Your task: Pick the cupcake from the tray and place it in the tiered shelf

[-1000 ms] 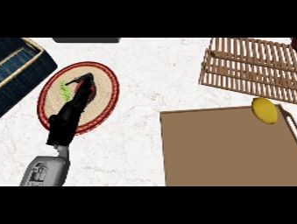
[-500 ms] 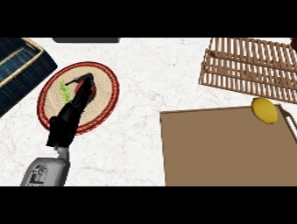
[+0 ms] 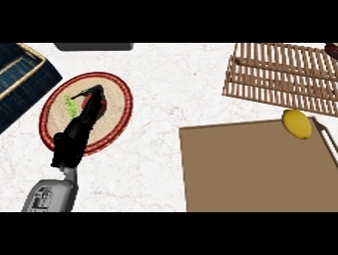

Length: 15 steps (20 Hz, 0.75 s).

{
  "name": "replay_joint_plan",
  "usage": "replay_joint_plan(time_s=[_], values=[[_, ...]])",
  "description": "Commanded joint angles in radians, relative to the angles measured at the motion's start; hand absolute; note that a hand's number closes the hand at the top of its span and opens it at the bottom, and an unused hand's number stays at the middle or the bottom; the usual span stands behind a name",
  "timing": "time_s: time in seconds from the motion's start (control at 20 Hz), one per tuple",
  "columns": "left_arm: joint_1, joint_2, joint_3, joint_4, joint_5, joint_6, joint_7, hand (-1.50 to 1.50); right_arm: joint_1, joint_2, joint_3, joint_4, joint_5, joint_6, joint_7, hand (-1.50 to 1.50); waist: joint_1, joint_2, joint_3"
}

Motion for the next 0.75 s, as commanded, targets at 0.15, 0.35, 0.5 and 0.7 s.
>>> replay_joint_plan(time_s=[0.15, 0.35, 0.5, 0.7], values=[[0.035, 0.007, 0.012, -0.009, 0.005, 0.002, -0.009, 0.0, 0.142, -0.112, -0.173, -0.216, -0.167, 0.316, 0.192, -1.5, -0.019, -0.005, 0.001], [0.075, 0.015, 0.007, -0.039, 0.0, -0.002, 0.001, 0.0, 0.274, -0.173, -0.337, -0.313, -0.318, 0.491, 0.194, -1.5, -0.035, -0.011, 0.002], [0.051, 0.038, 0.032, -0.069, 0.01, -0.003, 0.028, 0.0, 0.408, -0.169, -0.456, -0.384, -0.408, 0.588, 0.152, -1.5, -0.04, -0.011, 0.002], [0.071, 0.02, 0.02, -0.026, 0.005, 0.0, -0.039, 0.0, 0.466, -0.222, -0.672, -0.323, -0.616, 0.696, 0.091, -1.5, -0.036, -0.006, 0.002]])
